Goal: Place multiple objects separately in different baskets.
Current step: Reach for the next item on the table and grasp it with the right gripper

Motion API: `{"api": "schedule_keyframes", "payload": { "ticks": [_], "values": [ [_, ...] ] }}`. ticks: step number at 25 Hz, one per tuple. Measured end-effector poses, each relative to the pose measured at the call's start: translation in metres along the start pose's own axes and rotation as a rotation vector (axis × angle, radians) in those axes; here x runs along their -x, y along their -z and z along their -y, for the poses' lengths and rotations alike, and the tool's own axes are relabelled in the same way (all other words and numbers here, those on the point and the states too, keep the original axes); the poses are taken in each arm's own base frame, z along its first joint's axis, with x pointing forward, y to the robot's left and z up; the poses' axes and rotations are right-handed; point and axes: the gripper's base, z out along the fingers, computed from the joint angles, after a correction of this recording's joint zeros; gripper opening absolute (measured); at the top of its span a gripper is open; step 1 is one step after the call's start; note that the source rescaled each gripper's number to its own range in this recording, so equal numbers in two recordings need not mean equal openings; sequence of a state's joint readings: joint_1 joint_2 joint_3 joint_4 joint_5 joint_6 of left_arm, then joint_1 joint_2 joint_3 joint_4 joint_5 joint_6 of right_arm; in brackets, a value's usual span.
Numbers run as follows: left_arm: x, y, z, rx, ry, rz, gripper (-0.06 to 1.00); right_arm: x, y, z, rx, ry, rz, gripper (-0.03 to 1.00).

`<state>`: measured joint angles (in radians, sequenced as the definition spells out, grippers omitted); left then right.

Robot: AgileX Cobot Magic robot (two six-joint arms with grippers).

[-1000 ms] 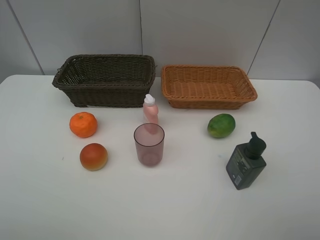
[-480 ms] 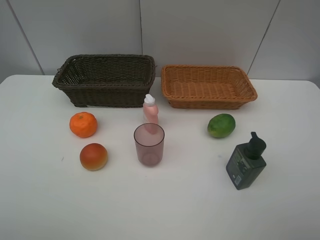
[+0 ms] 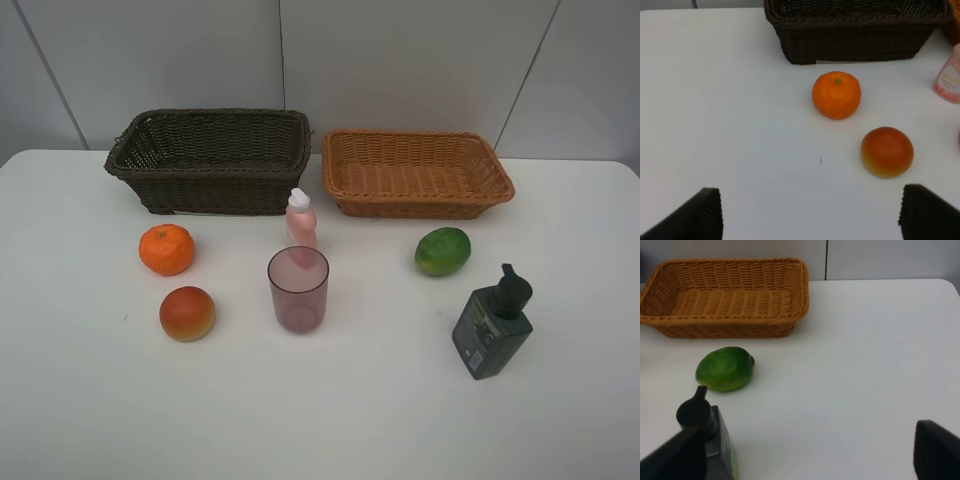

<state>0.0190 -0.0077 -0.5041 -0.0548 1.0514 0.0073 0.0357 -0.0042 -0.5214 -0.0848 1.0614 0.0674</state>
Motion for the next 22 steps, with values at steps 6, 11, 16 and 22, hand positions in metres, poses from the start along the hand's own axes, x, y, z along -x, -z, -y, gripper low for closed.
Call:
{"api": "schedule_keyframes", "payload": {
  "ticks": [6, 11, 16, 22],
  "values": [
    [0.0000, 0.0000, 0.0000, 0.000, 0.000, 0.000, 0.92, 0.0000, 0.0000, 0.0000, 0.000, 0.000, 0.000, 0.92],
    [0.0000, 0.0000, 0.0000, 0.000, 0.000, 0.000, 0.92, 0.0001, -0.0001, 0.0001, 0.015, 0.007, 0.000, 0.92],
    [0.0000, 0.0000, 0.0000, 0.000, 0.000, 0.000, 0.92, 0.0001, -0.0002, 0.0002, 0.022, 0.010, 0.000, 0.92],
    [0.0000, 0.0000, 0.0000, 0.000, 0.000, 0.000, 0.92, 0.0001, -0.0002, 0.0002, 0.022, 0.011, 0.000, 0.92]
  ]
}}
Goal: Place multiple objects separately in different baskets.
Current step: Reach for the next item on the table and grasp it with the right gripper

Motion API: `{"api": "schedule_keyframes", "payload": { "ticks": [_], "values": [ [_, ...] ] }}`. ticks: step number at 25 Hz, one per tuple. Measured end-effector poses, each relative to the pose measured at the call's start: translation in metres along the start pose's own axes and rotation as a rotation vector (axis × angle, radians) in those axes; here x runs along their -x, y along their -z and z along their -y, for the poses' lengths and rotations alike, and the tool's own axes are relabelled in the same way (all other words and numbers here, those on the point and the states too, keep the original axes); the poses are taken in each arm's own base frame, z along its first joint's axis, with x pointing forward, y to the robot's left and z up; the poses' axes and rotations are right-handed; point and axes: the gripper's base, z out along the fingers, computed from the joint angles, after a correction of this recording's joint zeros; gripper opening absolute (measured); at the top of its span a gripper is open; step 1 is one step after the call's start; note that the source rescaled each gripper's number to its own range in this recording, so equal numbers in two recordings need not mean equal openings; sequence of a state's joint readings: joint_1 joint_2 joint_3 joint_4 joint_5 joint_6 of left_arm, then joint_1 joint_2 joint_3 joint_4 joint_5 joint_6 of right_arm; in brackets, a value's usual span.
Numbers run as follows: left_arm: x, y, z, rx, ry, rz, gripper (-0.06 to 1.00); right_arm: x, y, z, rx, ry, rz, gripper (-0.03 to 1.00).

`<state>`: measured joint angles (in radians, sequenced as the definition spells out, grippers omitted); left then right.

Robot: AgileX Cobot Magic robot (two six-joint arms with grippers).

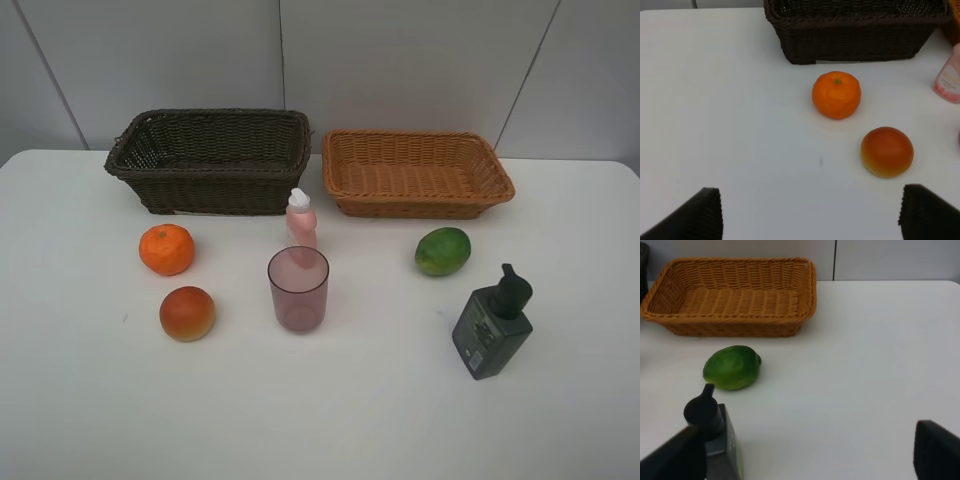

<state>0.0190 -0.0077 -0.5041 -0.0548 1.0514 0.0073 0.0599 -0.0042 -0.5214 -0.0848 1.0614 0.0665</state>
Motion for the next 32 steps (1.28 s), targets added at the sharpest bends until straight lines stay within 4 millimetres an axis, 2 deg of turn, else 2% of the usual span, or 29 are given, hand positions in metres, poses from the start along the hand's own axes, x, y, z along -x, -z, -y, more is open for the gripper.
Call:
{"api": "schedule_keyframes", "payload": {
  "ticks": [9, 11, 15, 19, 24, 28, 32],
  "values": [
    [0.000, 0.000, 0.000, 0.000, 0.000, 0.000, 0.92, 0.003, -0.005, 0.000, -0.001, 0.003, -0.036, 0.92],
    [0.000, 0.000, 0.000, 0.000, 0.000, 0.000, 0.92, 0.013, -0.010, -0.001, -0.002, 0.006, -0.081, 0.92],
    [0.000, 0.000, 0.000, 0.000, 0.000, 0.000, 0.92, 0.050, -0.023, -0.003, -0.002, 0.013, -0.143, 0.92],
    [0.000, 0.000, 0.000, 0.000, 0.000, 0.000, 0.92, 0.084, -0.056, -0.007, 0.003, 0.016, -0.276, 0.92],
    [0.000, 0.000, 0.000, 0.000, 0.000, 0.000, 0.92, 0.106, -0.107, -0.017, 0.046, -0.012, -0.460, 0.92],
    [0.000, 0.000, 0.000, 0.000, 0.000, 0.000, 0.92, 0.109, -0.142, -0.030, 0.091, 0.025, -0.587, 0.92],
    [0.000, 0.000, 0.000, 0.000, 0.000, 0.000, 0.92, 0.101, -0.162, -0.055, 0.161, 0.062, -0.682, 0.92]
  ]
}}
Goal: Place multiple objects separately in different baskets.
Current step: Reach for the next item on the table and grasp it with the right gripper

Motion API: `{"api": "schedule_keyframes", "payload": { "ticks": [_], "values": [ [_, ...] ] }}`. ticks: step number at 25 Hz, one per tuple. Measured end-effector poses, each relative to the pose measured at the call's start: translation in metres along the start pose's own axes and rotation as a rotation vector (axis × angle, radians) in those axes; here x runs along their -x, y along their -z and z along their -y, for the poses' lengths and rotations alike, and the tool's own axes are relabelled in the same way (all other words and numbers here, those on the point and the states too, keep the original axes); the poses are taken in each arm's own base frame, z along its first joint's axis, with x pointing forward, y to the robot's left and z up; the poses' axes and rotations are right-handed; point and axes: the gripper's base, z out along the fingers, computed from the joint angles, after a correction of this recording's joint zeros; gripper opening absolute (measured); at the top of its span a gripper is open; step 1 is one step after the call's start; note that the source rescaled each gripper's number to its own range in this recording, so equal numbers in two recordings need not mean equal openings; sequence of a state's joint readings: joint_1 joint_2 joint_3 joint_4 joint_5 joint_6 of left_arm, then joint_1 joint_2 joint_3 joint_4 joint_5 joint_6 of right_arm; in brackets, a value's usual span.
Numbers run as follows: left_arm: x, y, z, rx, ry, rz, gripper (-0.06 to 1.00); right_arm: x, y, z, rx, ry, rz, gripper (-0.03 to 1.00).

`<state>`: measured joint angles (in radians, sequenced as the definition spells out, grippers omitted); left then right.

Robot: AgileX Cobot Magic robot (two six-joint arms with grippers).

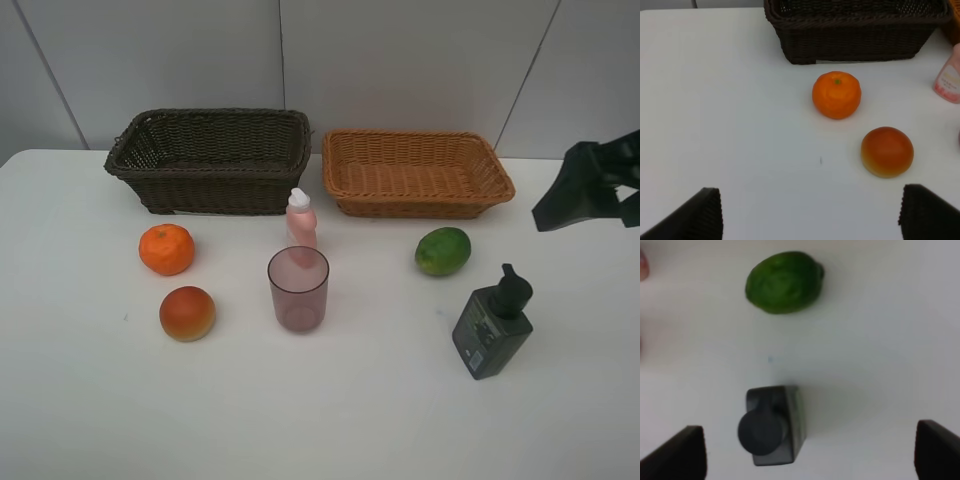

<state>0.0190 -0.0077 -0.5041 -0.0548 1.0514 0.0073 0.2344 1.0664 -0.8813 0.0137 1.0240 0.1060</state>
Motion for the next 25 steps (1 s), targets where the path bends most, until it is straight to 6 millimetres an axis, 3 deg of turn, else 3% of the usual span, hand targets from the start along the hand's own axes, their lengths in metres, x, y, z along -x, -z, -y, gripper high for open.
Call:
{"api": "schedule_keyframes", "payload": {
  "ticks": [5, 12, 20, 25],
  "values": [
    [0.000, 0.000, 0.000, 0.000, 0.000, 0.000, 0.92, 0.003, -0.025, -0.025, 0.031, 0.018, -0.105, 0.92],
    [0.000, 0.000, 0.000, 0.000, 0.000, 0.000, 0.92, 0.004, -0.050, -0.028, -0.042, -0.012, -0.215, 0.92],
    [0.000, 0.000, 0.000, 0.000, 0.000, 0.000, 0.92, 0.001, -0.054, -0.045, -0.030, 0.068, -0.228, 0.92],
    [0.000, 0.000, 0.000, 0.000, 0.000, 0.000, 0.92, 0.003, -0.061, -0.045, -0.072, 0.069, -0.228, 0.92]
  ]
}}
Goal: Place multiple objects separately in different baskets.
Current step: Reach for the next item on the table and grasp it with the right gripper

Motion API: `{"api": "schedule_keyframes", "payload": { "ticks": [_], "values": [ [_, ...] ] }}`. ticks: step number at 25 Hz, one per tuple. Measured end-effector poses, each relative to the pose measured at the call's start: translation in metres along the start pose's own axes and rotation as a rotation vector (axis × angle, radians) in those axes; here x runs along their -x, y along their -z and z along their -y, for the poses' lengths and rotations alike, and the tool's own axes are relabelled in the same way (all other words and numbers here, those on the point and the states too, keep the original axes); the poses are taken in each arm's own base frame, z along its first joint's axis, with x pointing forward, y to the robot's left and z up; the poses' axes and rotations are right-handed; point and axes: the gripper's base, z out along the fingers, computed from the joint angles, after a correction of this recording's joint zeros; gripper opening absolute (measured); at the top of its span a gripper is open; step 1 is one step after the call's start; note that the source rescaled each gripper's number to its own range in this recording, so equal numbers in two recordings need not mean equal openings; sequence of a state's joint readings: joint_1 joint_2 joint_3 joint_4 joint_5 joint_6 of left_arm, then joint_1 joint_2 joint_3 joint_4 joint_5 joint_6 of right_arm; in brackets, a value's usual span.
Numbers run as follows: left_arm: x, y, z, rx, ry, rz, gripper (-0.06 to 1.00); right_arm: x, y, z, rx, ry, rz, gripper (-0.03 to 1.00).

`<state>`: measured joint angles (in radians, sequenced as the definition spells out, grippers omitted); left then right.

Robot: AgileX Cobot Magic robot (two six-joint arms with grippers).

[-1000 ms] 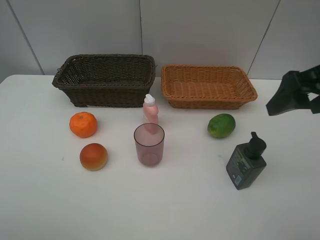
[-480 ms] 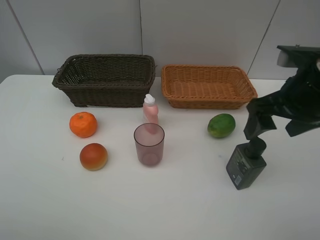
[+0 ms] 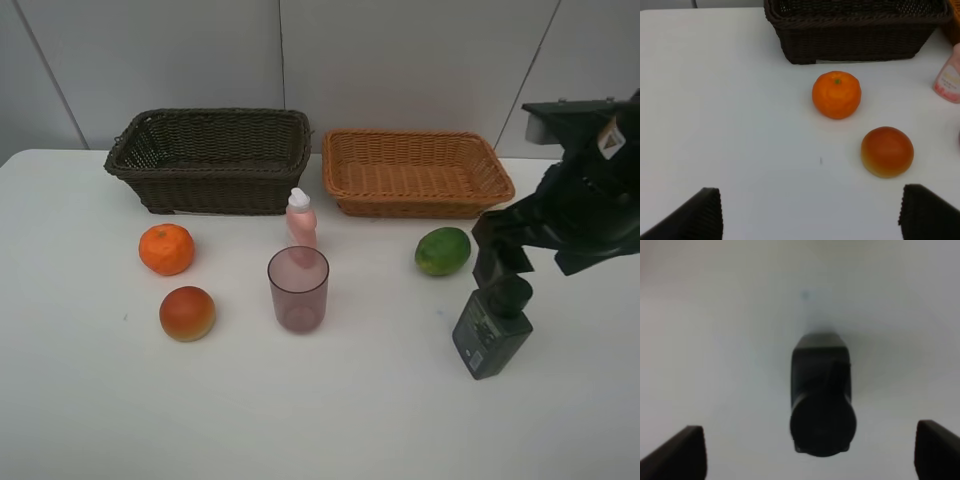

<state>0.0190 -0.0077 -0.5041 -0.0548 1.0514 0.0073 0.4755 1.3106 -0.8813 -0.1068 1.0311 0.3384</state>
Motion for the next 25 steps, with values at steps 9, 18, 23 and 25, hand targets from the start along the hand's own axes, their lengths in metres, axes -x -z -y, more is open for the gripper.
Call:
{"api": "schedule_keyframes", "payload": {
  "ticks": [9, 18, 23, 25],
  "values": [
    [0.000, 0.000, 0.000, 0.000, 0.000, 0.000, 0.92, 0.005, -0.017, -0.001, -0.045, 0.011, -0.057, 0.92],
    [0.000, 0.000, 0.000, 0.000, 0.000, 0.000, 0.92, 0.007, -0.021, -0.002, -0.043, 0.012, -0.055, 0.92],
    [0.000, 0.000, 0.000, 0.000, 0.000, 0.000, 0.92, 0.005, -0.027, -0.002, -0.036, 0.016, -0.042, 0.92],
    [0.000, 0.000, 0.000, 0.000, 0.000, 0.000, 0.92, 0.006, -0.030, -0.002, -0.034, 0.017, -0.040, 0.92]
  ]
}}
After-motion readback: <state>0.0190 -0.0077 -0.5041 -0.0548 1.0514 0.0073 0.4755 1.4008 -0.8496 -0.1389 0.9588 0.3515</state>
